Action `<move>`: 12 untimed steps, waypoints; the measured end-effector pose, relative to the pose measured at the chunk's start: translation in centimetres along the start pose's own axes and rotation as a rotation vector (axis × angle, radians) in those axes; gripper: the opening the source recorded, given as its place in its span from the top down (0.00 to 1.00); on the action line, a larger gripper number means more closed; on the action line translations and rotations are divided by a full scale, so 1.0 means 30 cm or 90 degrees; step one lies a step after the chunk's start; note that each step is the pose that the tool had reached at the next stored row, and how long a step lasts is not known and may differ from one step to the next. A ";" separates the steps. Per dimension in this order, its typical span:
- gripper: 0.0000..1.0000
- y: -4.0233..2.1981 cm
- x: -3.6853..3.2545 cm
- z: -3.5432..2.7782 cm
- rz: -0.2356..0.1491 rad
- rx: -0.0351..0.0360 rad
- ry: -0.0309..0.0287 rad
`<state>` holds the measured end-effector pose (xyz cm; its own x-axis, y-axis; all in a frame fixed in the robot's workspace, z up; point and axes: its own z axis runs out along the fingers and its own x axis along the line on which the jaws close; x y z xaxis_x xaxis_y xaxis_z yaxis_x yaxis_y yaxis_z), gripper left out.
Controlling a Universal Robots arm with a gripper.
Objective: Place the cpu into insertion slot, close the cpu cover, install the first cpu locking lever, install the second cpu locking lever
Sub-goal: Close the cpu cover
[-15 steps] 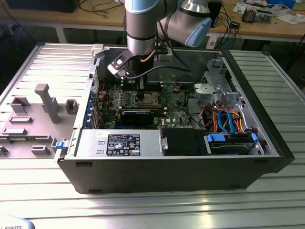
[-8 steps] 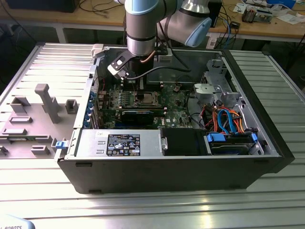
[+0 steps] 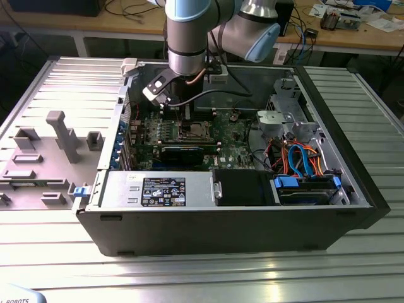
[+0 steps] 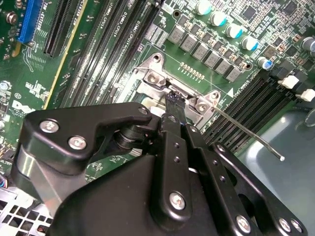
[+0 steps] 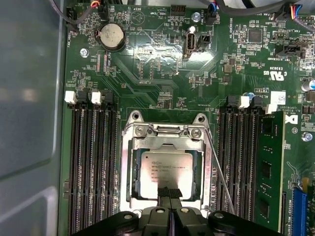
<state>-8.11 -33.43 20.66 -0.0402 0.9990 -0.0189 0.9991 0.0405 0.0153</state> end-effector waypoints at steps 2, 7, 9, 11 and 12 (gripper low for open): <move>0.89 0.000 0.000 -0.006 0.000 0.0001 -0.0003; 0.89 0.011 -0.001 -0.008 0.000 0.0004 -0.0004; 0.89 0.029 -0.002 -0.008 0.000 0.0013 -0.0003; 0.89 0.047 -0.002 -0.008 0.000 0.0023 -0.0003; 0.89 0.055 -0.003 -0.008 0.000 0.0028 -0.0002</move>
<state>-6.45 -33.43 20.91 -0.0397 0.9990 -0.0192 0.9991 0.0399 0.0108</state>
